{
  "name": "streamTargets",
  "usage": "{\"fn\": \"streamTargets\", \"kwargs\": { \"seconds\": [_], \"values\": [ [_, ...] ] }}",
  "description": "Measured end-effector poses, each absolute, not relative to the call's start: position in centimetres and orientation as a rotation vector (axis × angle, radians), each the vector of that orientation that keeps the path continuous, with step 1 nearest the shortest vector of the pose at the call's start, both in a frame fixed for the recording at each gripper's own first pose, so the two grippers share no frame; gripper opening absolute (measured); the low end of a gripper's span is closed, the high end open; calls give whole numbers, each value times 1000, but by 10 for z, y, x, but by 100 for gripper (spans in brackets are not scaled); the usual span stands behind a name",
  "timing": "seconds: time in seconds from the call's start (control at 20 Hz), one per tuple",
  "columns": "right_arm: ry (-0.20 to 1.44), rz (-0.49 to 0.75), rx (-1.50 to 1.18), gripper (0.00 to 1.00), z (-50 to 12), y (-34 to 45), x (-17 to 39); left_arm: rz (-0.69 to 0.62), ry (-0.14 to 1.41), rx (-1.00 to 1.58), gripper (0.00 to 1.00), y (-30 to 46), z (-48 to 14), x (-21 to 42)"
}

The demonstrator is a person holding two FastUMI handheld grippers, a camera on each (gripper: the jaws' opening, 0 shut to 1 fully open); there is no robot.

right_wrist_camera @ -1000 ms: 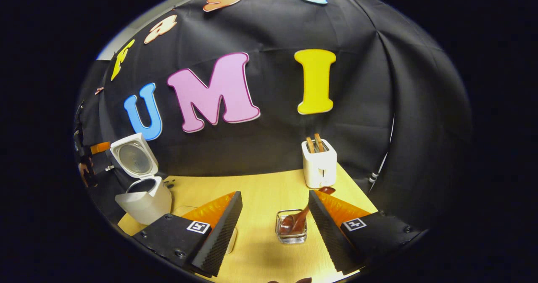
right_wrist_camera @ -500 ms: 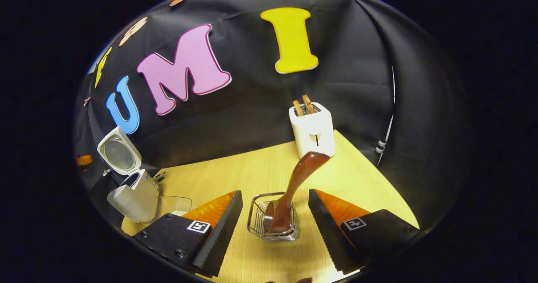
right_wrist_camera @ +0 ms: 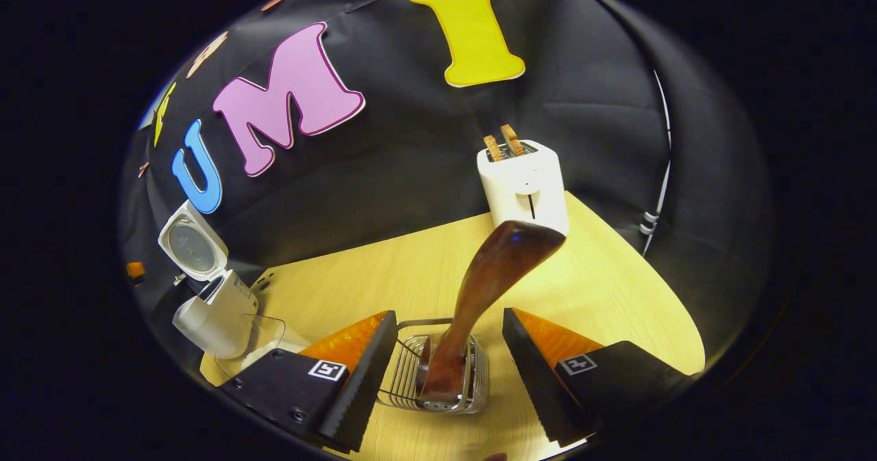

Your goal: Close the left gripper, press the button to open the rice cooker; take a wooden spoon from the chopstick holder with the right hand, scoop a spoonful of rice and pour it into the rice cooker, then put the wooden spoon back into the chopstick holder.

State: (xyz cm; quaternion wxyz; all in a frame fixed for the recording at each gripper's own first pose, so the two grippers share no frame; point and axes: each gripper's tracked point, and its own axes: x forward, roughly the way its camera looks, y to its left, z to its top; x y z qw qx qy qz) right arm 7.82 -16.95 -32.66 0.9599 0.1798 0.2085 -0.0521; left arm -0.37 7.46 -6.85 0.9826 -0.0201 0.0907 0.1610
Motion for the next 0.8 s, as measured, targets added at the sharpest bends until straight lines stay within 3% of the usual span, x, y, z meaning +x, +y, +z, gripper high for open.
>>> {"fn": "streamTargets", "kwargs": {
  "seconds": [0.25, 0.4, 0.8],
  "values": [
    [384, -80, 378, 87, -321, -165, 93, 334, 196, -34, 96, 70, -72, -4],
    [400, -61, 389, 75, -324, -158, 94, 336, 195, -26, 96, 70, -69, -6],
    [435, -32, 397, 68, -331, -132, 99, 344, 199, -38, 96, 77, -73, -9]
  ]
}}
